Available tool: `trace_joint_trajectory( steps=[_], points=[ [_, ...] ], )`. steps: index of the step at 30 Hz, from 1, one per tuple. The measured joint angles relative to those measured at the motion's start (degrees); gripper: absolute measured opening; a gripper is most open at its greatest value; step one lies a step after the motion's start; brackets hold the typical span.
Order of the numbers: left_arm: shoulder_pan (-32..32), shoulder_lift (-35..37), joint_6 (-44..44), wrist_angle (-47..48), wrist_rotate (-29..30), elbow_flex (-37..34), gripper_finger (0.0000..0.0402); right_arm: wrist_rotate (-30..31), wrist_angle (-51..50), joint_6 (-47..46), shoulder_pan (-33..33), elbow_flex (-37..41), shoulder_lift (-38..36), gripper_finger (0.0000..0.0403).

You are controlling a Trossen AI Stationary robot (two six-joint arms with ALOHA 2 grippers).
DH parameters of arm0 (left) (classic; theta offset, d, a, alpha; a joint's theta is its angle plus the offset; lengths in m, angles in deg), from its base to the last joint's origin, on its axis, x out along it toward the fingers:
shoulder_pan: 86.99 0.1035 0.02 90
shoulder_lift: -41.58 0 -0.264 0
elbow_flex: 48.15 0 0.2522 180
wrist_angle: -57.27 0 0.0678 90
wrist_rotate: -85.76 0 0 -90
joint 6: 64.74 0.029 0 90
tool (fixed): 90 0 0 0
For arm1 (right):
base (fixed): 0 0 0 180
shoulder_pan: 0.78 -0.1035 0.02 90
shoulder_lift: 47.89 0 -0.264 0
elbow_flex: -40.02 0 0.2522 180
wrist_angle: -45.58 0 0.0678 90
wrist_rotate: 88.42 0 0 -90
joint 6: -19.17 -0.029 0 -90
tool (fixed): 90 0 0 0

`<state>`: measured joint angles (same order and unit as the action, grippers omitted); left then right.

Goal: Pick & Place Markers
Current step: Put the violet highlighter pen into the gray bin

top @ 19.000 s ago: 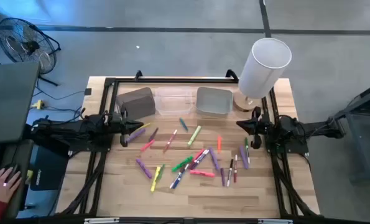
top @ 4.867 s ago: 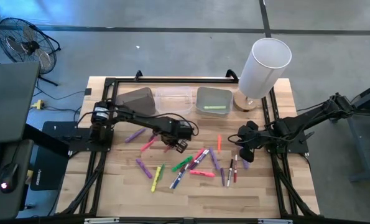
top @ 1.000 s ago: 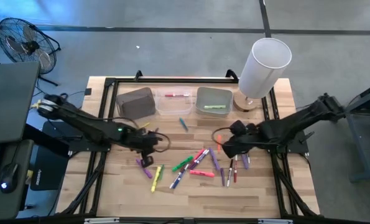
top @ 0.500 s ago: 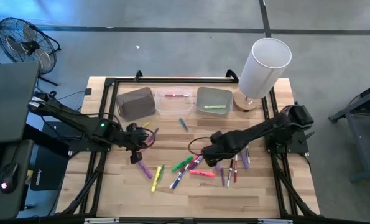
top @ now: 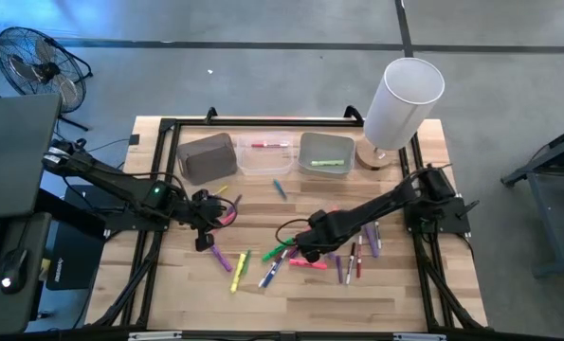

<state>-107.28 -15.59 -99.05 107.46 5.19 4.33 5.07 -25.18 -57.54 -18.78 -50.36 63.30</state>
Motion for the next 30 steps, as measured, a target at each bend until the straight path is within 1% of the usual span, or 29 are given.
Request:
trace_joint_trajectory(
  steps=[5, 9, 12, 16, 18, 22, 26, 30],
  points=[
    [0.0, 0.0, 0.0, -0.2, 0.0, 0.0, 0.0000, -0.4, 0.7, 1.7, 0.0, 0.0, 2.1, 0.0113],
    [0.0, 0.0, 0.0, -0.3, 0.0, 0.0, 0.0000, -0.8, 1.8, 2.3, 0.0, -0.3, 4.3, 0.0103],
    [0.0, 0.0, 0.0, -0.3, -0.2, 0.0, 0.0000, -1.5, 3.4, 2.2, 0.0, -0.3, 5.2, 0.0088],
    [0.0, 0.0, 0.0, -0.3, -0.3, 0.0, 0.0000, -1.9, 4.1, 2.3, 0.0, -0.3, 5.1, 0.0055],
    [0.0, 0.0, 0.0, -0.3, -0.3, 0.0, 0.0000, -1.9, 3.9, 2.3, 0.0, -0.1, 4.5, 0.0053],
    [0.0, 0.0, -1.3, -0.3, -0.4, 0.0, 0.0000, -0.5, 2.7, 2.9, 0.0, 0.2, 1.2, 0.0053],
    [0.0, 0.0, -2.4, -0.4, -0.3, 0.0, 0.0000, 2.1, 1.4, 5.3, 0.7, 0.0, -5.5, 0.0053],
    [0.0, -0.5, -2.4, -0.7, -0.1, 0.0, 0.0000, 6.0, 0.5, 9.7, 3.1, 0.0, -12.0, 0.0053]
  ],
)
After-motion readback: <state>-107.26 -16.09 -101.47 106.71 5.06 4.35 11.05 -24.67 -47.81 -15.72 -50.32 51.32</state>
